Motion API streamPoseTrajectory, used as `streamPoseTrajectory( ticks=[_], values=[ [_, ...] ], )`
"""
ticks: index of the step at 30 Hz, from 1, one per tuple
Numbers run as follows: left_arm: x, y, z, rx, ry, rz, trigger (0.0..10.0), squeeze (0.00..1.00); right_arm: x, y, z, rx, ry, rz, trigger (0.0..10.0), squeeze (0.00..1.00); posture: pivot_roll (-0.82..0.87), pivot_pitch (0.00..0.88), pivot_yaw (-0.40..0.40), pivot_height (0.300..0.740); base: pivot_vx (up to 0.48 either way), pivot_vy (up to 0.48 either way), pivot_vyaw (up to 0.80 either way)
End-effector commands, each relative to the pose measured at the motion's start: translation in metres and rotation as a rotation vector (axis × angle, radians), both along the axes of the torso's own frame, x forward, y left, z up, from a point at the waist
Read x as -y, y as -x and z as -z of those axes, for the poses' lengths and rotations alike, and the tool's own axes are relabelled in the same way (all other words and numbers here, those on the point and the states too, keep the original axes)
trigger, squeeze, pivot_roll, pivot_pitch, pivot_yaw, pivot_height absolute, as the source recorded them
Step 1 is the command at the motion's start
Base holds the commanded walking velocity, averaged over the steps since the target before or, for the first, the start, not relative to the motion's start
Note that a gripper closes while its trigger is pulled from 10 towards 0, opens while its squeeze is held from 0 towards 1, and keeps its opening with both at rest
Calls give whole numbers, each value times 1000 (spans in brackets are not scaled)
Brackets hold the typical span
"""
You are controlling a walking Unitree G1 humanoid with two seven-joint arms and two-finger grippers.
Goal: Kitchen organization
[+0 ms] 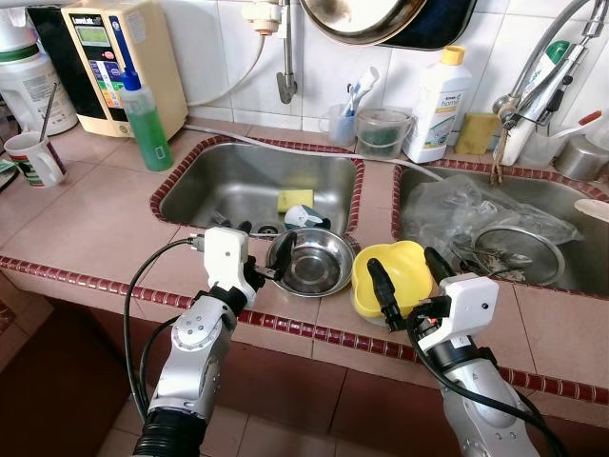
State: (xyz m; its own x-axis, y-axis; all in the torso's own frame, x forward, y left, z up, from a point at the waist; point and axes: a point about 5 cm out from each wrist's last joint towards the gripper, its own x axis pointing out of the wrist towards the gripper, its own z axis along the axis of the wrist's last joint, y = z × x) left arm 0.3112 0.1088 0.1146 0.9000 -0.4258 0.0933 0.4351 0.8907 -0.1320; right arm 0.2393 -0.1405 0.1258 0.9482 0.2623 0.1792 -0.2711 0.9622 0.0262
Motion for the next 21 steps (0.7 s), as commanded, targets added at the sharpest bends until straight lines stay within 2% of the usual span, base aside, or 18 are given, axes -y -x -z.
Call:
streamPoseTrajectory(
  ticks=[1, 6, 8, 12, 18, 21],
  values=[
    [-2, 0, -2, -14, -5, 22, 10000, 0, 0, 2, -4, 6, -2, -10, 10000, 0, -188, 0, 52, 740, 0, 0, 0],
    [-8, -3, -4, -48, -45, 55, 10000, 0, -1, 4, -12, 7, -29, -42, 10000, 0, -188, 0, 50, 740, 0, 0, 0],
    [-11, -6, -1, -70, -95, 58, 10000, 0, -2, 7, -14, 12, -17, -62, 10000, 0, -191, 0, 50, 740, 0, 0, 0],
    [-16, -10, -2, -96, -125, 48, 10000, 0, -7, 14, -17, 6, -1, -116, 10000, 0, -198, 0, 53, 740, 0, 0, 0],
    [-16, -19, -5, -125, -195, 16, 10000, 0, -11, 21, -25, 6, 6, -153, 10000, 0, -207, 0, 56, 740, 0, 0, 0],
    [-15, -20, -6, -137, -194, 16, 10000, 0, -13, 23, -27, 6, 9, -161, 10000, 0, -208, 0, 57, 740, 0, 0, 0]
  ],
)
